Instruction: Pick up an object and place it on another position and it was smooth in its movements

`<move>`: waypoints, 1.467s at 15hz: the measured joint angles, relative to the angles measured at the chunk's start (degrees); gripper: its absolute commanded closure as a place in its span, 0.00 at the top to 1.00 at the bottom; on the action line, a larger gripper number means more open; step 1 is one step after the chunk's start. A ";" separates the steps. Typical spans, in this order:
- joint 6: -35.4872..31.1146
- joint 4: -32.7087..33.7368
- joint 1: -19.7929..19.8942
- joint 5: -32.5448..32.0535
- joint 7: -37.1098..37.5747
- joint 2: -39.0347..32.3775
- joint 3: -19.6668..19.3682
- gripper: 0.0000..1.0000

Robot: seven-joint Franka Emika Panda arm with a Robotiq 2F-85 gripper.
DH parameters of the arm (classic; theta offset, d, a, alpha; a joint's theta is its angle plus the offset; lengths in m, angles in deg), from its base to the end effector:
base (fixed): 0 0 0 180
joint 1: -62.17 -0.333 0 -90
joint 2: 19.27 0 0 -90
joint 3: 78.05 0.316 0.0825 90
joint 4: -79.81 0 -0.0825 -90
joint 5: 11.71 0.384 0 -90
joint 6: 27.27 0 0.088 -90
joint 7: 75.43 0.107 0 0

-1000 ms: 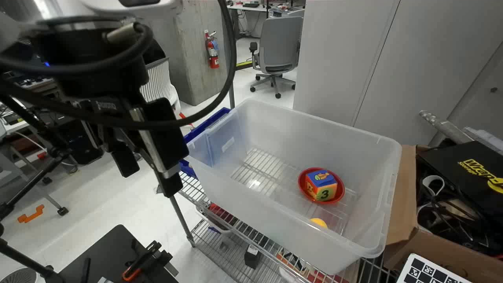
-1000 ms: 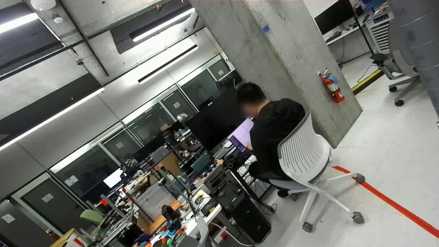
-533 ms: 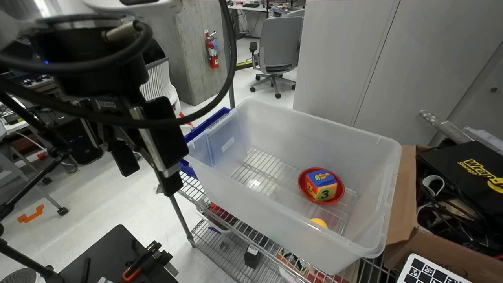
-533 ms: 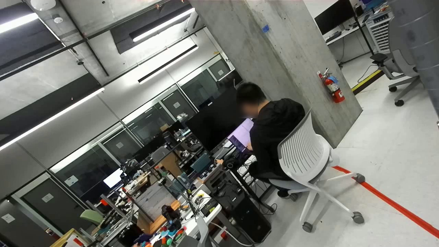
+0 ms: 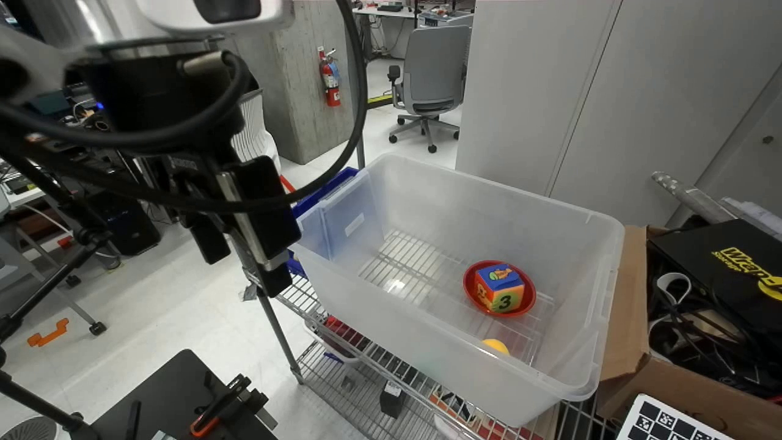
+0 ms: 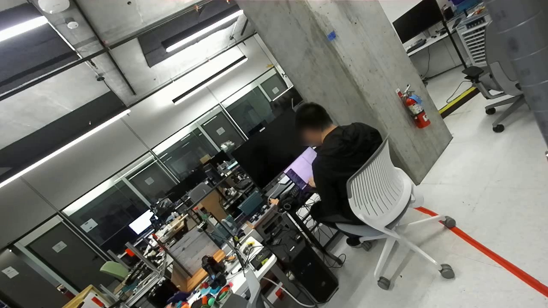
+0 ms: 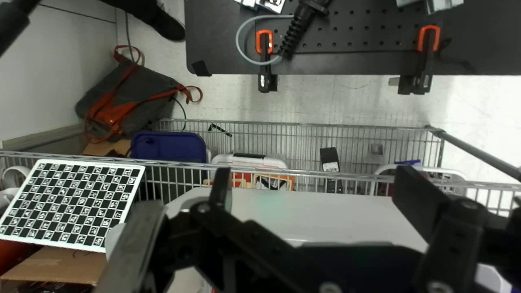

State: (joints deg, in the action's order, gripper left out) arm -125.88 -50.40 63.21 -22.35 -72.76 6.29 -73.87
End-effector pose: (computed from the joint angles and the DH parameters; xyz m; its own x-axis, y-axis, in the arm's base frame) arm 0.4074 0.0083 0.5223 0.9947 0.0261 -0.0997 0.0471 -0.9756 0.2143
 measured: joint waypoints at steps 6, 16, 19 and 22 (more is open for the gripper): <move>-11.80 9.44 0.31 3.38 10.49 -15.64 -0.26 1.00; -22.25 41.28 0.44 4.09 26.01 -48.03 -6.12 1.00; -22.25 50.27 0.28 4.22 28.56 -57.11 -8.86 1.00; -22.10 58.77 0.25 4.25 30.41 -66.10 -10.82 1.00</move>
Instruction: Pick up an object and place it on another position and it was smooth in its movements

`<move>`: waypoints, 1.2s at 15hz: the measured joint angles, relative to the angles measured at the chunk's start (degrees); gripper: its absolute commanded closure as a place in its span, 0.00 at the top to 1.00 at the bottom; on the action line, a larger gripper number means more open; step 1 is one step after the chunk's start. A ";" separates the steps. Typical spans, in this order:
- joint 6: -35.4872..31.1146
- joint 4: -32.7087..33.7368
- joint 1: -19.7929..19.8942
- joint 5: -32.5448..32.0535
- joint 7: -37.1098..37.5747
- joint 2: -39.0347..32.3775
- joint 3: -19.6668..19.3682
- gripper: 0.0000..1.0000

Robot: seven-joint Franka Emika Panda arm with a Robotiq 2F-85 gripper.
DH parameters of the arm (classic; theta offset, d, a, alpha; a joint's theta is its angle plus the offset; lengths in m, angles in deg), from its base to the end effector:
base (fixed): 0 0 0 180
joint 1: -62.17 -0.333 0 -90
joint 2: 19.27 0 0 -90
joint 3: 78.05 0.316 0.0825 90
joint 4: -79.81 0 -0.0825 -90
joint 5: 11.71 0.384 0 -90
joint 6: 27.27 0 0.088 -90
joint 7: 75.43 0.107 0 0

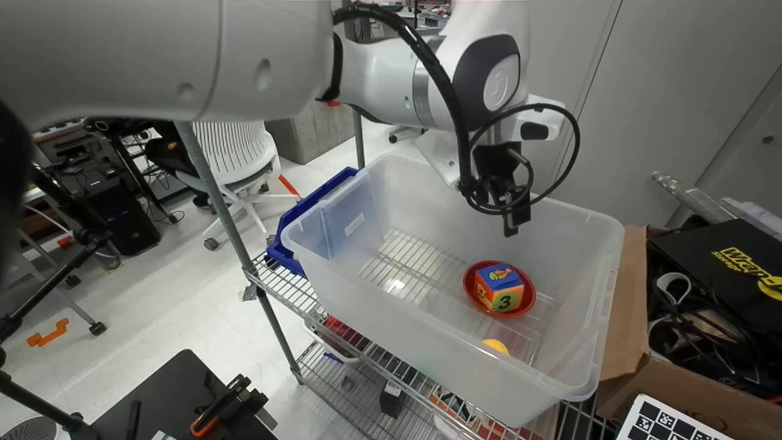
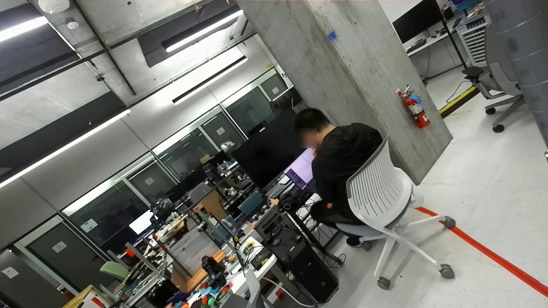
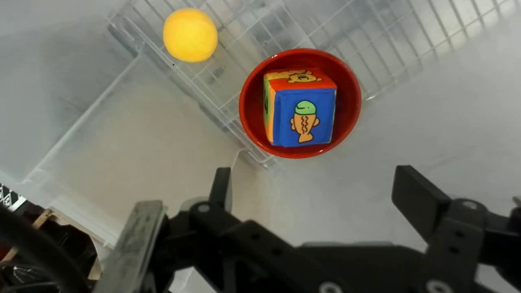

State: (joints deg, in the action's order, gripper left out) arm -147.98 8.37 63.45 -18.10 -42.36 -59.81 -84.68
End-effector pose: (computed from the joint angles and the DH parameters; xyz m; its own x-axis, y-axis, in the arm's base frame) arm 0.7533 -0.0866 0.3630 0.7914 -0.5702 0.2205 -0.5956 -0.8003 0.0684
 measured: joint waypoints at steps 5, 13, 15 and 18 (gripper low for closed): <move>1.06 13.10 0.02 0.09 2.57 -13.56 -2.14 1.00; 6.13 31.47 0.28 0.09 5.03 -29.49 -3.37 1.00; 7.06 34.20 0.61 0.08 5.47 -31.99 -3.80 1.00; 7.33 37.35 1.59 0.06 5.91 -35.33 -4.47 0.95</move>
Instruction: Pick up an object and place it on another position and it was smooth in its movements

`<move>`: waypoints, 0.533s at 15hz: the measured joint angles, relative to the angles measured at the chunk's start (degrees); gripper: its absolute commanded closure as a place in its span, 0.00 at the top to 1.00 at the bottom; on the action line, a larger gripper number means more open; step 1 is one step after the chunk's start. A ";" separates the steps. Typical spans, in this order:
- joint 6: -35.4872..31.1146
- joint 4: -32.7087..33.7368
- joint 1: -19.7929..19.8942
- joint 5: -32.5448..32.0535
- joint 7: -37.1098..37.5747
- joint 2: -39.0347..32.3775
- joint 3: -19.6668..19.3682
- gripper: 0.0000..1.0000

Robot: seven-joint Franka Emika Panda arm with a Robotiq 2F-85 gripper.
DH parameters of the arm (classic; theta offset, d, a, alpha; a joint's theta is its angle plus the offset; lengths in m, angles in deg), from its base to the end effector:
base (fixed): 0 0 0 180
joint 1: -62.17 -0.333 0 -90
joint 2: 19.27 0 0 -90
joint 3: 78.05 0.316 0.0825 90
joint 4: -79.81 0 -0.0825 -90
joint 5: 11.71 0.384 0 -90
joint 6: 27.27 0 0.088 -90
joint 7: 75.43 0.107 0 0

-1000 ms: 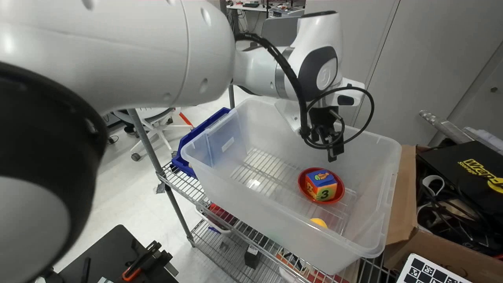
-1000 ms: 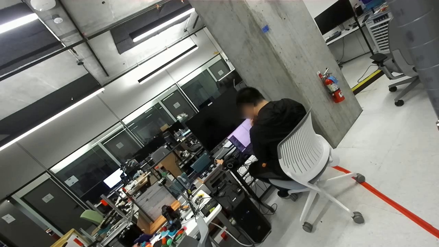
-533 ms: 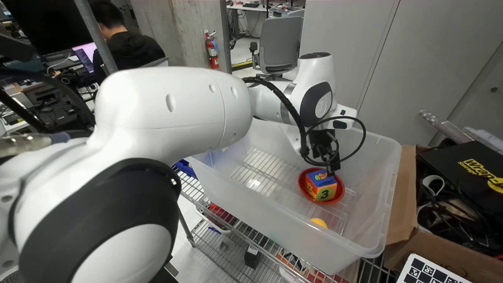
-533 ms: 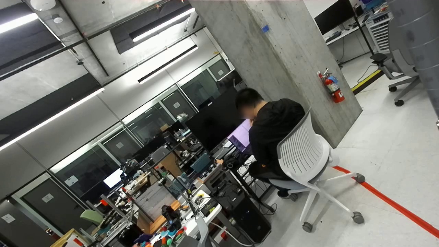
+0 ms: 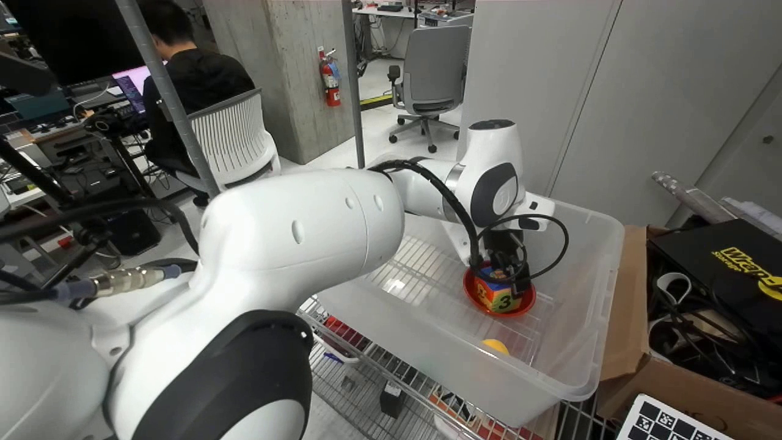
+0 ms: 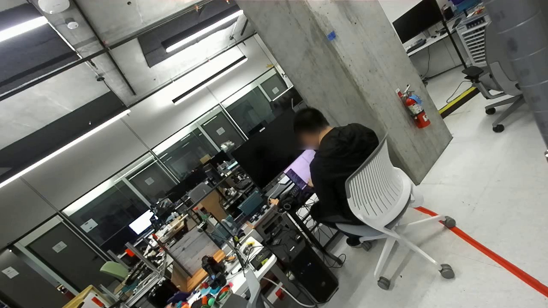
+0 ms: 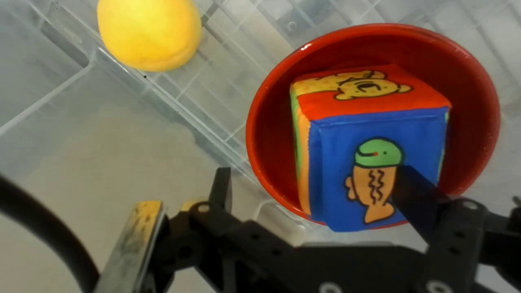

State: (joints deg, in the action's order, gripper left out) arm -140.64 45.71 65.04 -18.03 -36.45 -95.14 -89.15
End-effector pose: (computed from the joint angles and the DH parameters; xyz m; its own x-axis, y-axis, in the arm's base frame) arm 0.8033 -0.1147 0.1830 0.7399 -0.6352 0.2214 -0.6716 -0.7160 0.1905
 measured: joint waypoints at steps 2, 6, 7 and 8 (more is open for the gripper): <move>-0.01 1.10 0.62 -0.03 0.52 -1.62 -0.32 0.71; -0.01 2.87 1.00 -0.03 2.31 -3.40 -0.39 0.45; -0.01 3.10 0.88 -0.03 2.66 -3.60 -0.38 0.37; -0.01 3.18 0.72 -0.03 2.89 -3.68 -0.38 0.30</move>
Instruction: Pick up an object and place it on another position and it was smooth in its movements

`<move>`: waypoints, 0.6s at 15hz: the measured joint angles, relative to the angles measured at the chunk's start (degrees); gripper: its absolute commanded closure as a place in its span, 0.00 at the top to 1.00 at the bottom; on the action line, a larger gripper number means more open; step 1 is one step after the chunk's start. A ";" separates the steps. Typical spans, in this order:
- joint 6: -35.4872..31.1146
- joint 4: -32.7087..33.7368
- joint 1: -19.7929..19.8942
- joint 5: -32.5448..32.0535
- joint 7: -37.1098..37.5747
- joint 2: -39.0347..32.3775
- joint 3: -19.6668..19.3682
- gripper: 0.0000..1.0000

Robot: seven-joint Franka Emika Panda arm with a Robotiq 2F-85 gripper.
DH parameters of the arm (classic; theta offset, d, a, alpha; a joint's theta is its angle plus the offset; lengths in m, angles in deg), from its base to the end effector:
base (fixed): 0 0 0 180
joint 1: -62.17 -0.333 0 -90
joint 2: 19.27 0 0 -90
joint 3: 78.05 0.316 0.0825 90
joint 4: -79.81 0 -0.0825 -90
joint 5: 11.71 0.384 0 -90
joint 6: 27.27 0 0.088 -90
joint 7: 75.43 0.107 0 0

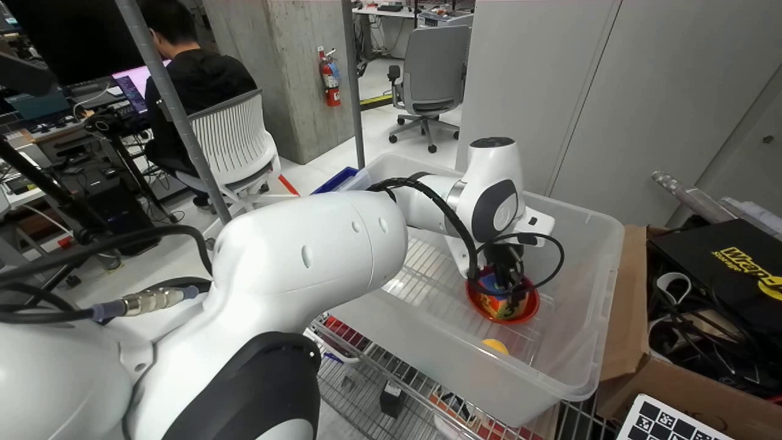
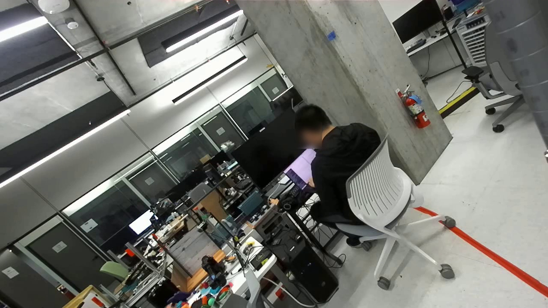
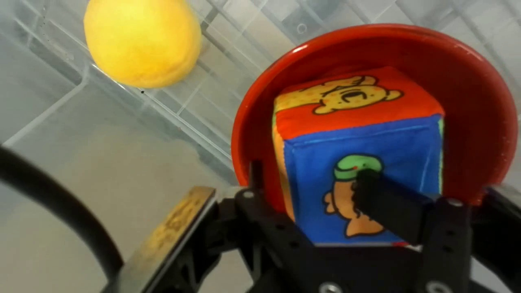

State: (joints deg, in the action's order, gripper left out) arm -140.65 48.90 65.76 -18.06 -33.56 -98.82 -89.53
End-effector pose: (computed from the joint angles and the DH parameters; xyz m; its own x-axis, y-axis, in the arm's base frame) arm 0.8003 -0.1221 0.1580 0.7054 -0.6707 0.2295 -0.7083 -0.6792 0.1921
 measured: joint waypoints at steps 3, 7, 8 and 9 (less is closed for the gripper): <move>0.02 0.33 -0.50 0.00 0.18 0.00 0.00 0.07; 0.15 1.54 -0.77 0.04 0.23 0.13 0.06 0.00; 0.23 2.02 -0.80 0.04 0.23 0.26 0.07 0.01; 0.62 2.45 -0.84 0.04 0.22 0.47 0.09 0.01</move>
State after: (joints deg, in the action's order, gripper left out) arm -140.03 51.35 64.92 -18.02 -33.35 -98.35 -89.44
